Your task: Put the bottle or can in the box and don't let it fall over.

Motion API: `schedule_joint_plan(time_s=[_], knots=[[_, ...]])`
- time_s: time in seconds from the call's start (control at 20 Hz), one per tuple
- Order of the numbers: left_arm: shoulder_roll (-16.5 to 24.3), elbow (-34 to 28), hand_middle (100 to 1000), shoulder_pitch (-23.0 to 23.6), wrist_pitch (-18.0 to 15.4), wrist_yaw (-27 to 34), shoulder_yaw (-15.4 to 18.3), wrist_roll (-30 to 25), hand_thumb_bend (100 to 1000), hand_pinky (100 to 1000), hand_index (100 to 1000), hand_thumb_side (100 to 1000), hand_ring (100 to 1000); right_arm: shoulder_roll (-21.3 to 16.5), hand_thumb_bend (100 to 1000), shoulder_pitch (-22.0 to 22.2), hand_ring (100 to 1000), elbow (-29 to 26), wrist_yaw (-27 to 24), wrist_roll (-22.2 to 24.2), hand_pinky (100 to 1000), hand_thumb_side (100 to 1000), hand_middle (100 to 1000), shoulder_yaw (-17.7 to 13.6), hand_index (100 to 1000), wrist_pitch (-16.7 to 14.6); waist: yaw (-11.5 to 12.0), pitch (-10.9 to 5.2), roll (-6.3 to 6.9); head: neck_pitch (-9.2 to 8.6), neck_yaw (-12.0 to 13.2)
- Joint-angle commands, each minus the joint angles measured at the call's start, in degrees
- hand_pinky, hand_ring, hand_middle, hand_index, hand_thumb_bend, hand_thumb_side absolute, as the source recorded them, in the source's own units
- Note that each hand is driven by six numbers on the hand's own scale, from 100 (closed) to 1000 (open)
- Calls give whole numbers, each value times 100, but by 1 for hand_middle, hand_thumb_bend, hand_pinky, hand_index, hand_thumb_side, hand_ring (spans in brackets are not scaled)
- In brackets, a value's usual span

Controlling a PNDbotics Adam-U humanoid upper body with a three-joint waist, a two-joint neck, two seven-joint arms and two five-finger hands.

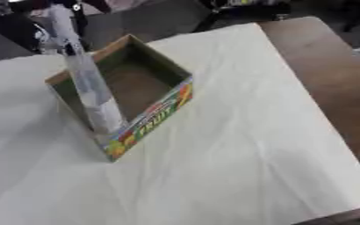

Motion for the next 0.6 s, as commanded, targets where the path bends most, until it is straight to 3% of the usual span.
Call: schedule_joint_plan(time_s=[0.05, 0.25, 0.4, 0.45, 0.5, 0.6], knots=[[210, -81, 872, -63, -25, 91, 135, 68, 425, 796, 920, 658, 592, -111, 100, -10, 1000, -101, -50, -20, 1000, 488, 1000, -50, 934, -5, 15, -167, -61, 24, -17], [245, -92, 873, 0, -50, 162, 146, 136, 394, 798, 919, 622, 590, -121, 100, 11, 1000, -101, -77, -35, 1000, 487, 1000, -60, 934, 0, 32, -212, -79, 46, -34], [274, -107, 901, 43, -76, 238, 141, 10, 330, 838, 945, 416, 625, -137, 100, 11, 1000, -101, -106, -54, 1000, 484, 1000, -72, 934, -2, 44, -242, -85, 37, -41], [278, -113, 910, 56, -87, 267, 140, -55, 341, 847, 954, 396, 635, -139, 100, 13, 1000, -101, -114, -58, 1000, 484, 1000, -73, 934, 1, 48, -250, -87, 28, -45], [288, -125, 912, 66, -97, 269, 144, -98, 428, 863, 972, 465, 650, -140, 100, 14, 1000, -101, -119, -59, 1000, 484, 1000, -74, 934, 5, 51, -255, -87, 23, -47], [298, -149, 968, 83, -117, 197, 148, -119, 485, 904, 1000, 567, 727, -137, 100, 10, 1000, -101, -125, -60, 1000, 484, 1000, -74, 934, 16, 51, -259, -85, 25, -42]])
